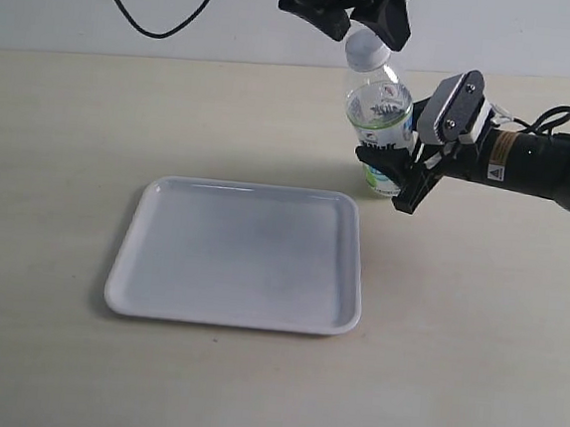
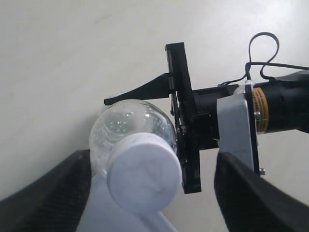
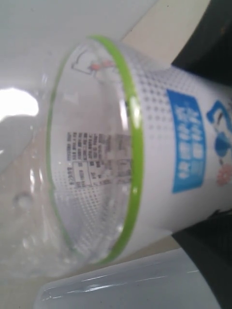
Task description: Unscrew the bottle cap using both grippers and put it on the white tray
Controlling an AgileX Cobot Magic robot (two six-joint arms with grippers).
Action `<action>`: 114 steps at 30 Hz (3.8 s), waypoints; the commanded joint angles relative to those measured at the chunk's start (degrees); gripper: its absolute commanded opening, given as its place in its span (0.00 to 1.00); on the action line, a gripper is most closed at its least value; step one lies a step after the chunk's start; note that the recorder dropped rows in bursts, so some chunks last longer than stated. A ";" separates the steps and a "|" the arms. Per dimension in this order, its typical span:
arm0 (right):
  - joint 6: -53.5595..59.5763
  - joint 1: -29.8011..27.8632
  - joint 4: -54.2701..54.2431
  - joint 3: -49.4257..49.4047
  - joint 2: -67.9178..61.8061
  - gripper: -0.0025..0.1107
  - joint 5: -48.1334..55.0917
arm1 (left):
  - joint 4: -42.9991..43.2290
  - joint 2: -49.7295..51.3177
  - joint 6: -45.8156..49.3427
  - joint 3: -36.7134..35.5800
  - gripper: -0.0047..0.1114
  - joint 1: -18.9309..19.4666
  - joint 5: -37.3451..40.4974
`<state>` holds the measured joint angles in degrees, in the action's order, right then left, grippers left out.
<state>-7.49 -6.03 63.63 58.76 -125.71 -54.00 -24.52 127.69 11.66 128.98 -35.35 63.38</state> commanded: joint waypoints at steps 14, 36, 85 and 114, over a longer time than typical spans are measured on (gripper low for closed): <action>-0.12 0.02 2.56 -0.57 -0.65 0.02 5.92 | 9.86 0.07 -0.28 0.42 0.63 -3.56 -3.90; -0.71 0.02 1.85 -0.57 -0.65 0.02 5.69 | 10.96 -1.58 -1.62 0.42 0.63 -3.56 -1.98; -0.61 0.02 2.06 -0.57 -0.65 0.02 5.57 | 12.79 -0.10 -15.48 0.42 0.04 -3.56 0.90; -0.22 0.02 1.91 -0.57 -0.65 0.02 5.46 | 5.91 -0.10 -59.66 0.42 0.04 -3.25 4.11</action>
<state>-5.97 -5.84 65.52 58.82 -125.44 -54.20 -16.33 127.65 -45.76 129.41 -38.46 68.26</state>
